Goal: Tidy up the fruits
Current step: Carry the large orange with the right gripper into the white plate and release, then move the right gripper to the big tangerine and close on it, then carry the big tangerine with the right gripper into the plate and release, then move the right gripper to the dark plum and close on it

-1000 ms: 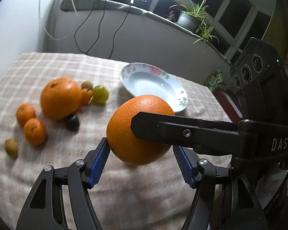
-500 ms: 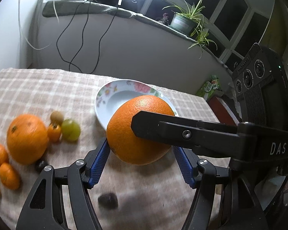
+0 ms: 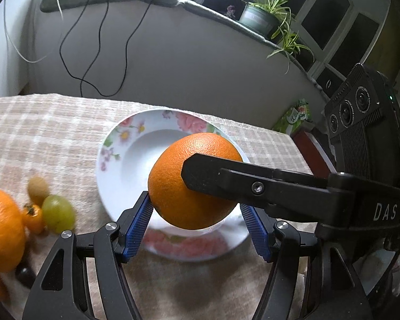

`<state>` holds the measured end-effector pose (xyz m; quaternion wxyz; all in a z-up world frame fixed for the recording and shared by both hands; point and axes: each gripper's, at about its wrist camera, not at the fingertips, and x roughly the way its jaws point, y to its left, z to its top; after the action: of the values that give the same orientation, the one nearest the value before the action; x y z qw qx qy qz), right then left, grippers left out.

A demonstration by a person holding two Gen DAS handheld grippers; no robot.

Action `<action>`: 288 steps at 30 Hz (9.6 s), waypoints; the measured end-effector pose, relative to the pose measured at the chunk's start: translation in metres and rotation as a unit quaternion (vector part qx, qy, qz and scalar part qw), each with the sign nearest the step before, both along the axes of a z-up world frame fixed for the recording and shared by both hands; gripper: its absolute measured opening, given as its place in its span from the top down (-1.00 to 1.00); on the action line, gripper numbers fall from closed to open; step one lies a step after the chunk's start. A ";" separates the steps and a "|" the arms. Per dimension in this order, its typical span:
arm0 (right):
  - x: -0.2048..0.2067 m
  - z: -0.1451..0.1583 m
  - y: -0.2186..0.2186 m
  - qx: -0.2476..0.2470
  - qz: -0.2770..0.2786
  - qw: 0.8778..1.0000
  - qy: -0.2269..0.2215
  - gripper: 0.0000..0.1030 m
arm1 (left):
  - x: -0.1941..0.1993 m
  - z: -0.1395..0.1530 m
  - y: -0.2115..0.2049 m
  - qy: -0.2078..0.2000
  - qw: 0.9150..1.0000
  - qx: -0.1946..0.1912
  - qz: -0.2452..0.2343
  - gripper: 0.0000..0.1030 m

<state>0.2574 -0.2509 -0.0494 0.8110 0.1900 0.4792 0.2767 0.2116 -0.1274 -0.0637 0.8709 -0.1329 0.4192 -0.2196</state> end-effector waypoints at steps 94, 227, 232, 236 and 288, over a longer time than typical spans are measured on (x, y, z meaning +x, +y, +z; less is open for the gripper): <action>-0.029 0.038 0.148 -0.057 0.134 0.989 -0.018 -0.61 | -0.066 -0.005 0.163 0.005 0.988 0.052 0.145 -0.33; 0.073 0.003 0.013 -0.100 0.051 0.994 -0.003 -0.27 | 0.065 0.013 0.007 -0.023 0.997 0.060 0.043 -0.32; 0.073 0.004 0.016 -0.109 0.050 0.993 -0.002 -0.28 | 0.066 0.013 0.006 -0.012 0.997 0.064 0.038 -0.32; 0.071 0.008 0.015 -0.102 0.046 0.994 -0.006 -0.30 | 0.062 0.017 0.008 -0.020 0.997 0.066 0.042 -0.36; -0.072 0.038 0.011 -0.110 0.026 0.987 -0.111 -0.58 | -0.090 0.030 0.153 -0.062 0.987 0.042 0.144 -0.36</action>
<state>0.1853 -0.2400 -0.0112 0.8675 0.0551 0.4190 0.2623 0.1216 0.0255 -0.0334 0.9226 -0.1410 0.3495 -0.0818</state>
